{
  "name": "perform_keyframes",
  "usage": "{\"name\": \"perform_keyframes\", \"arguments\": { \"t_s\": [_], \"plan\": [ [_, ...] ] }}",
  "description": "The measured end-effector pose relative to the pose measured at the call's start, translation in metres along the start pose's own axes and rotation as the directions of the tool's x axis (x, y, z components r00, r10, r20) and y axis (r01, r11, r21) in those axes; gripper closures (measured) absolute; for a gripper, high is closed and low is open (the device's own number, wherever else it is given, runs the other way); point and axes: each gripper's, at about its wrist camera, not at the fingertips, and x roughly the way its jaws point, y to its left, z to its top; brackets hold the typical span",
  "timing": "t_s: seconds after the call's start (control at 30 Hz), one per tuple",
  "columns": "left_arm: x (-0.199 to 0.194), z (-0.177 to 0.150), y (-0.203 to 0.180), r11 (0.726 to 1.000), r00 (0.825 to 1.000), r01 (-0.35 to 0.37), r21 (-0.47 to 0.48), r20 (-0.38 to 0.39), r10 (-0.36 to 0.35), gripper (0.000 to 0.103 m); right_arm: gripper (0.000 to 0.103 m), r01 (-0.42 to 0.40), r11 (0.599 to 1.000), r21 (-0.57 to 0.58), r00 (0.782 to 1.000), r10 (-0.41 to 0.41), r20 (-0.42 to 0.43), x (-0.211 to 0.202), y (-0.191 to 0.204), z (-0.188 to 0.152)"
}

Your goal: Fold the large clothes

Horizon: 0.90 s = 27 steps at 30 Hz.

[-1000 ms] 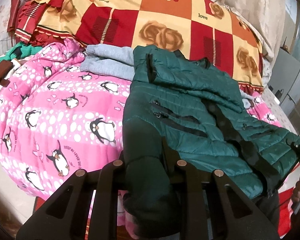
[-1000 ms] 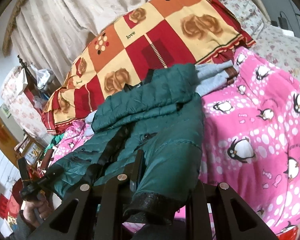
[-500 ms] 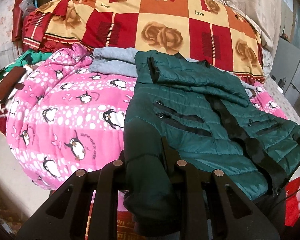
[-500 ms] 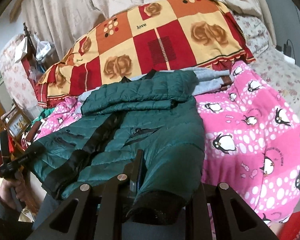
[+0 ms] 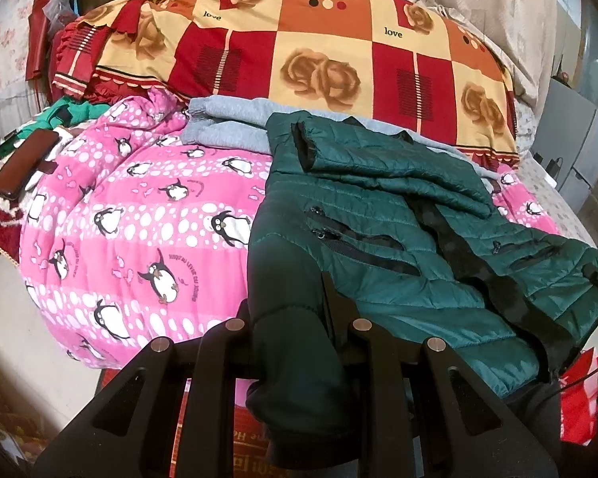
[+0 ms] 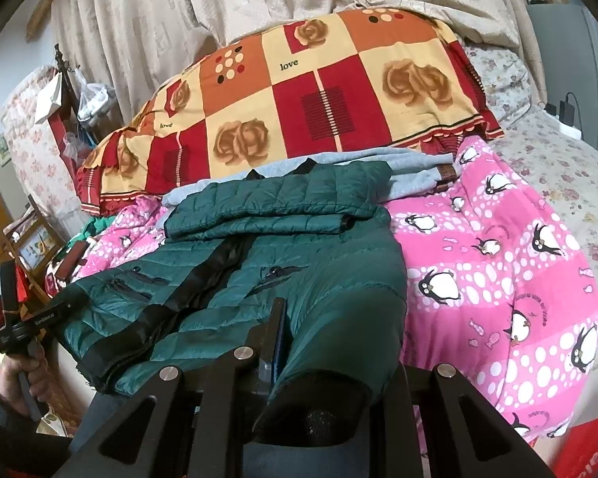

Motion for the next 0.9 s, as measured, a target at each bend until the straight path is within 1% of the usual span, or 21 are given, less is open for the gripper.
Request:
{"name": "perform_keyframes", "arguments": {
  "t_s": [0.47, 0.73, 0.9],
  "plan": [
    [-0.011, -0.006, 0.006, 1.0, 1.0, -0.002, -0.003, 0.011, 0.002, 0.085, 0.085, -0.004, 0.999, -0.037, 0.999, 0.006, 0.031, -0.016, 0.008, -0.004],
    [-0.016, -0.009, 0.008, 1.0, 1.0, 0.002, -0.016, 0.017, -0.002, 0.085, 0.086, 0.007, 0.998, -0.069, 0.999, -0.004, 0.052, -0.021, 0.011, -0.005],
    [-0.017, -0.01, 0.007, 1.0, 1.0, 0.003, -0.011, 0.022, -0.003, 0.085, 0.086, 0.006, 0.999, -0.053, 0.997, -0.002, 0.078, -0.025, 0.007, -0.006]
  ]
}}
